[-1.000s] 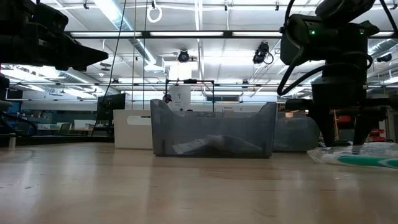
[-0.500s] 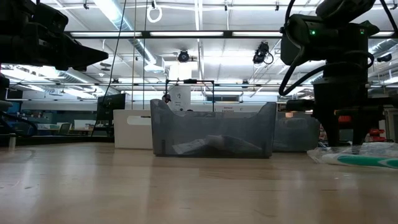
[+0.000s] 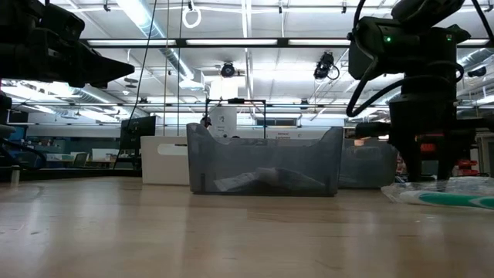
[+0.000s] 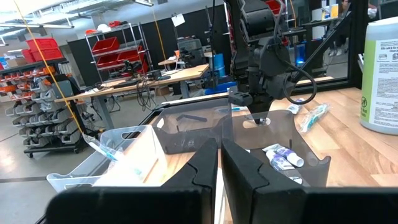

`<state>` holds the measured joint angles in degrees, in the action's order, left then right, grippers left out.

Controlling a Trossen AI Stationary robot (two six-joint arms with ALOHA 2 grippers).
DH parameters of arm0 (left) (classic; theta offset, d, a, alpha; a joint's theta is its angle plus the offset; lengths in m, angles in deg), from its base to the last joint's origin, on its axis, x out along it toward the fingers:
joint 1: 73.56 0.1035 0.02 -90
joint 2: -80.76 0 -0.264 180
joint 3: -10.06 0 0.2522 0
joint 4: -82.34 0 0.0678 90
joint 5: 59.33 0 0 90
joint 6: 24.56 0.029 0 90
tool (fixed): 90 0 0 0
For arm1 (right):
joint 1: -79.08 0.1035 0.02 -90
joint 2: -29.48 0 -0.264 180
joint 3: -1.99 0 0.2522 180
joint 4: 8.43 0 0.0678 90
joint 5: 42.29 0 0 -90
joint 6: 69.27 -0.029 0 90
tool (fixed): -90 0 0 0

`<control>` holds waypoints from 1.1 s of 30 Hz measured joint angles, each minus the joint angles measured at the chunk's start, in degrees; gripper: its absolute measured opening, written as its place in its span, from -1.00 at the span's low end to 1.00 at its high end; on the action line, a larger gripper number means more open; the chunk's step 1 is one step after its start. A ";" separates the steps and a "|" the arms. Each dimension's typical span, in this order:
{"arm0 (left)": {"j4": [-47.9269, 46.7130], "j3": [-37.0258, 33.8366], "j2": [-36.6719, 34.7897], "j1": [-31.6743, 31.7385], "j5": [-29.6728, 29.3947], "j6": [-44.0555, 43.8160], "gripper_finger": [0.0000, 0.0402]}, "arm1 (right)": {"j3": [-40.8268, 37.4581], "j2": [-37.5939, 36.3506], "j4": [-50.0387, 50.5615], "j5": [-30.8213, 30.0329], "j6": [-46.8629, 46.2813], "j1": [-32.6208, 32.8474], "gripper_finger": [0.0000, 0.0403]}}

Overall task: Pick & Place Travel size toiletries
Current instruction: Put the silver nail cutter into the top black bin

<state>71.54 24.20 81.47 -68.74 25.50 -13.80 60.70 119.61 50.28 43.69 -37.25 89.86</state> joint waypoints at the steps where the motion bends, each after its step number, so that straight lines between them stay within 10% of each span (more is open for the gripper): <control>1: 0.00 0.00 0.02 -0.01 0.00 0.01 -0.86 | 0.07 -0.05 -0.02 -0.01 0.09 0.00 -0.48; 33: 0.11 -0.01 0.01 0.00 0.02 0.01 -0.86 | 2.56 -4.77 5.99 2.68 -2.86 0.15 -0.42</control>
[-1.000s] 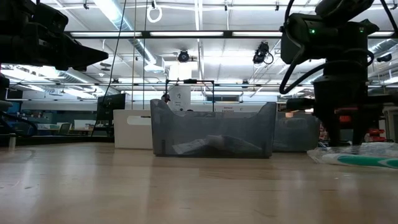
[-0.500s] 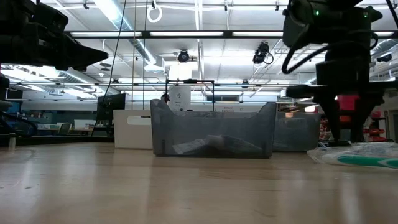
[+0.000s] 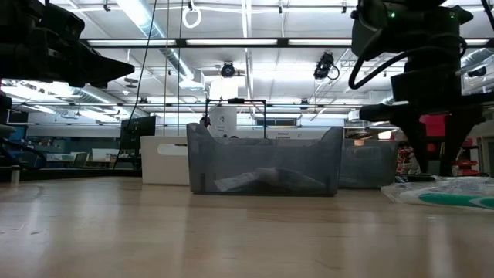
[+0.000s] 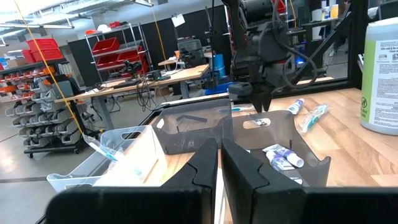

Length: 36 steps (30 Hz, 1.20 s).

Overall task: Pick & Place Travel size toiletries
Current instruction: Put the silver nail cutter into the top black bin

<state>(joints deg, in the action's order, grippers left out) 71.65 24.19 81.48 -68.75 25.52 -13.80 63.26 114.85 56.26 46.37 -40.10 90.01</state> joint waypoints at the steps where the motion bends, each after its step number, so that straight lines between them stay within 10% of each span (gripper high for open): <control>1: 0.00 0.01 -0.01 0.01 0.00 0.00 -0.86 | -0.05 0.00 -0.11 -0.20 -0.21 -0.13 -0.37; 16: 0.04 0.00 0.00 0.00 -0.02 0.00 -0.86 | -2.04 -3.01 3.21 -0.02 -3.95 -0.46 0.16; 36: 0.04 -0.01 0.01 0.01 -0.02 0.00 -0.86 | -12.73 -14.28 -0.74 -0.43 -4.54 -5.77 0.08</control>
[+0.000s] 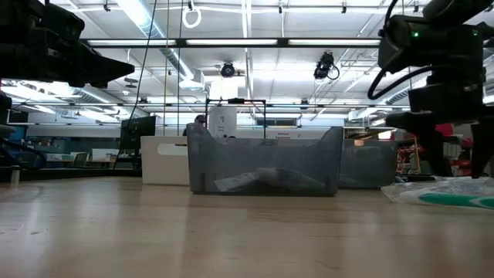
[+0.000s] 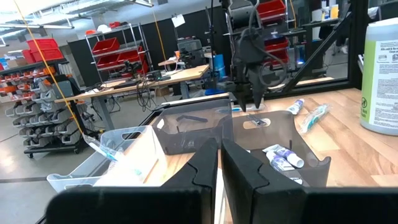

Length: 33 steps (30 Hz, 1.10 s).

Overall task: Pick & Place Travel size toiletries
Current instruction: Put the silver nail cutter into the top black bin

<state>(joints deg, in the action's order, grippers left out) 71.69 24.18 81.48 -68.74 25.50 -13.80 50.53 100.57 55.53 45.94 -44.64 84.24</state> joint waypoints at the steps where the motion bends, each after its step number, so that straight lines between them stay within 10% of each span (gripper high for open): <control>1: -0.02 0.01 -0.01 -0.01 0.00 0.00 -0.86 | -0.22 0.01 -0.49 -0.01 0.08 -0.37 0.08; 33: 0.02 0.02 -0.01 0.00 0.02 0.00 -0.86 | -4.43 3.75 -11.37 0.61 0.29 -1.88 -0.03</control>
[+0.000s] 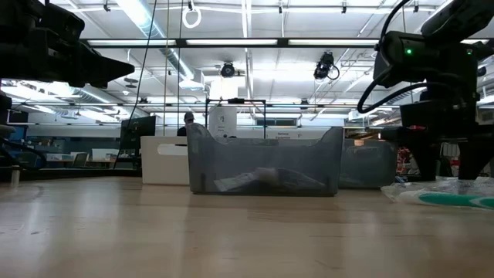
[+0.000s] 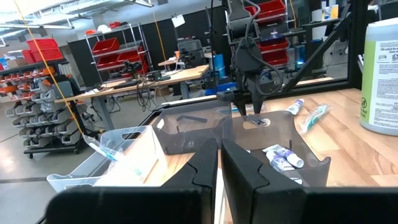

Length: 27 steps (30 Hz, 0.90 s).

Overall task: Pick & Place Travel size toiletries
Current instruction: Put the silver nail cutter into the top black bin

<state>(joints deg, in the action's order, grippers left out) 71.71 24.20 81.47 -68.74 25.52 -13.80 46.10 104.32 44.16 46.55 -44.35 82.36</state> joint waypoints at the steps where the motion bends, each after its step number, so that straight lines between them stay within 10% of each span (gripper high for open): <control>1: -0.02 -0.02 -0.01 -0.02 0.00 0.00 -0.86 | 0.00 0.01 0.02 0.01 0.01 0.00 -0.04; 27: -0.01 -0.02 0.01 -0.01 0.00 0.00 -0.86 | -0.15 0.12 0.20 1.10 3.01 0.00 -0.62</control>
<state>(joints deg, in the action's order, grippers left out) 71.71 24.19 81.48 -68.75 25.52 -13.80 45.95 104.44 44.36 47.65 -41.34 82.36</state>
